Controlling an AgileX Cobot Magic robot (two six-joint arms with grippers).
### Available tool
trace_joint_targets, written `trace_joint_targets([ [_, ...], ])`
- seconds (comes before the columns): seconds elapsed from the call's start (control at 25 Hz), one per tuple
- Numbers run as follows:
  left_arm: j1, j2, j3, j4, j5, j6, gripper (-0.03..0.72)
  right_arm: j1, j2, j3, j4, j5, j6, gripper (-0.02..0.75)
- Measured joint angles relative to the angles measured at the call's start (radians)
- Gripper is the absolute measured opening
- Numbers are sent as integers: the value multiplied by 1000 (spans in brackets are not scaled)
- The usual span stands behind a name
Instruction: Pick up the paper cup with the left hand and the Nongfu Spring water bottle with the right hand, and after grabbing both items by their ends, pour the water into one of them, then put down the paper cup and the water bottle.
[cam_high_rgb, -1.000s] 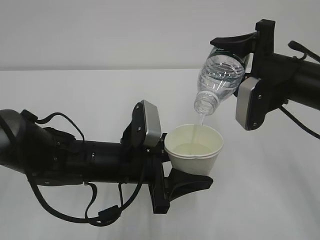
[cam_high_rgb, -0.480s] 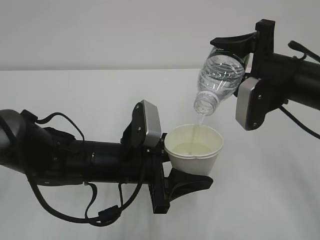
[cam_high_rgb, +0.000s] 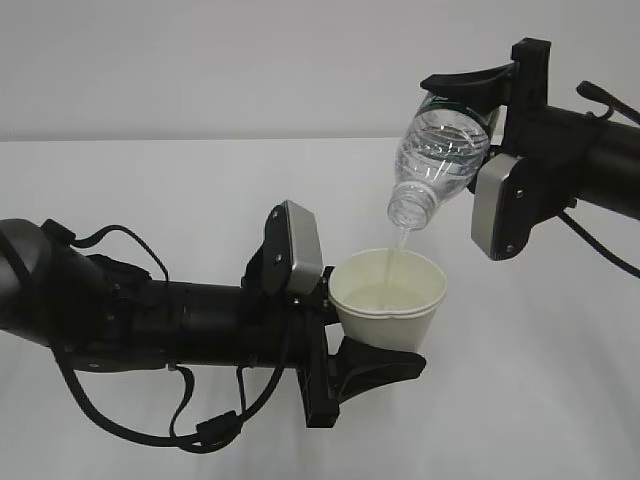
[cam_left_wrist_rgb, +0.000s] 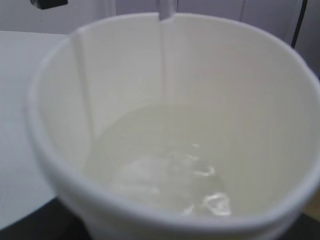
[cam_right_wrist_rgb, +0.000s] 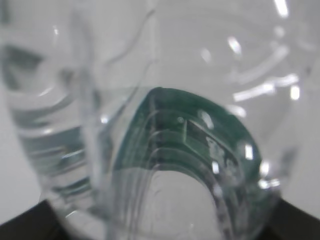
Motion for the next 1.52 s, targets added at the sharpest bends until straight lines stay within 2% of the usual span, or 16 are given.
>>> trace_joint_targets([
  [1.52,0,0,0,16,0,0,446,0,0,0,0,-6,-19,468],
])
